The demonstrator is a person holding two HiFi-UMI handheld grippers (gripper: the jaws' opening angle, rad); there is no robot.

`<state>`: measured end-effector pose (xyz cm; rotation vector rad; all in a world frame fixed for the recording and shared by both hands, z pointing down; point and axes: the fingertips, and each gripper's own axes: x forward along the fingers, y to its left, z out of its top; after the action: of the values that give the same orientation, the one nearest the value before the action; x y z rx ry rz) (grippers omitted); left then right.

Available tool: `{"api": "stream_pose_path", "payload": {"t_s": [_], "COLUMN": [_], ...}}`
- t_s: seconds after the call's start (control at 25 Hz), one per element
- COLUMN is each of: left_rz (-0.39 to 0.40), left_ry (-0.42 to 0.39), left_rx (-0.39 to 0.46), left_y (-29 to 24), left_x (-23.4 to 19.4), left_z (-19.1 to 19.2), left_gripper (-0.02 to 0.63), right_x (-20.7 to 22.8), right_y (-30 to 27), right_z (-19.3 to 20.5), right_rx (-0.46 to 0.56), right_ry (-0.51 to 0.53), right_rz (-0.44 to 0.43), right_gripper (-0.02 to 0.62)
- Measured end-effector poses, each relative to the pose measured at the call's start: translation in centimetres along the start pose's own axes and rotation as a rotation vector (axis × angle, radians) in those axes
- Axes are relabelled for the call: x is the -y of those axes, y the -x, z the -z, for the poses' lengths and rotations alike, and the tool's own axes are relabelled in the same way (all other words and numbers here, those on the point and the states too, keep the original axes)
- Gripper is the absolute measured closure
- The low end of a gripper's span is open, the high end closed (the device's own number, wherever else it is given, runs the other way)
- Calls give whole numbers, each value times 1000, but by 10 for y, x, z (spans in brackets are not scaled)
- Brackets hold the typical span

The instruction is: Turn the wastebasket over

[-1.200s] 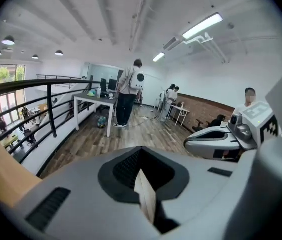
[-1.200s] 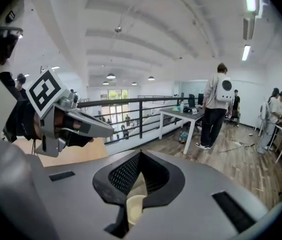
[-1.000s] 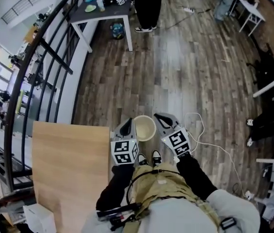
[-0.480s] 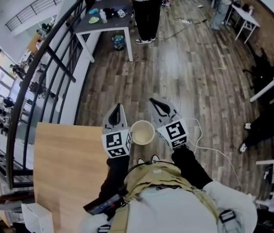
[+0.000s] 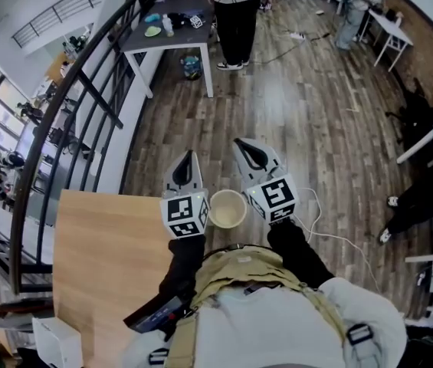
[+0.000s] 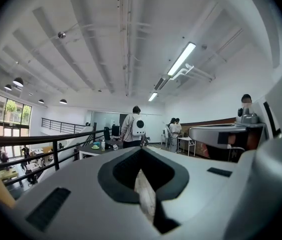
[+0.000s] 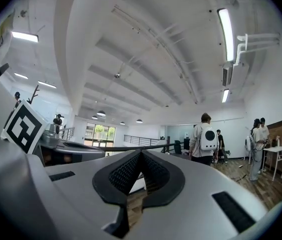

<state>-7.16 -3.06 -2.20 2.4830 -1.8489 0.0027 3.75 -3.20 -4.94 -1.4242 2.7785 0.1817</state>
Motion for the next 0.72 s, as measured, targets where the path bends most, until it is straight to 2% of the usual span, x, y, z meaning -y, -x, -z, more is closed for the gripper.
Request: {"api": "stream_pose_path", "payload": {"t_s": [0.72], "left_rz": [-36], "left_ry": [18], "left_rx": [-16], "left_y": [0], "left_x": [-13], "left_z": [4], "left_gripper": [604], "right_x": [-3], "right_y": [-9], "right_z": [0], "right_rx": [6], "right_ry": [-24], "right_rz": [-18], "right_gripper": [575]}}
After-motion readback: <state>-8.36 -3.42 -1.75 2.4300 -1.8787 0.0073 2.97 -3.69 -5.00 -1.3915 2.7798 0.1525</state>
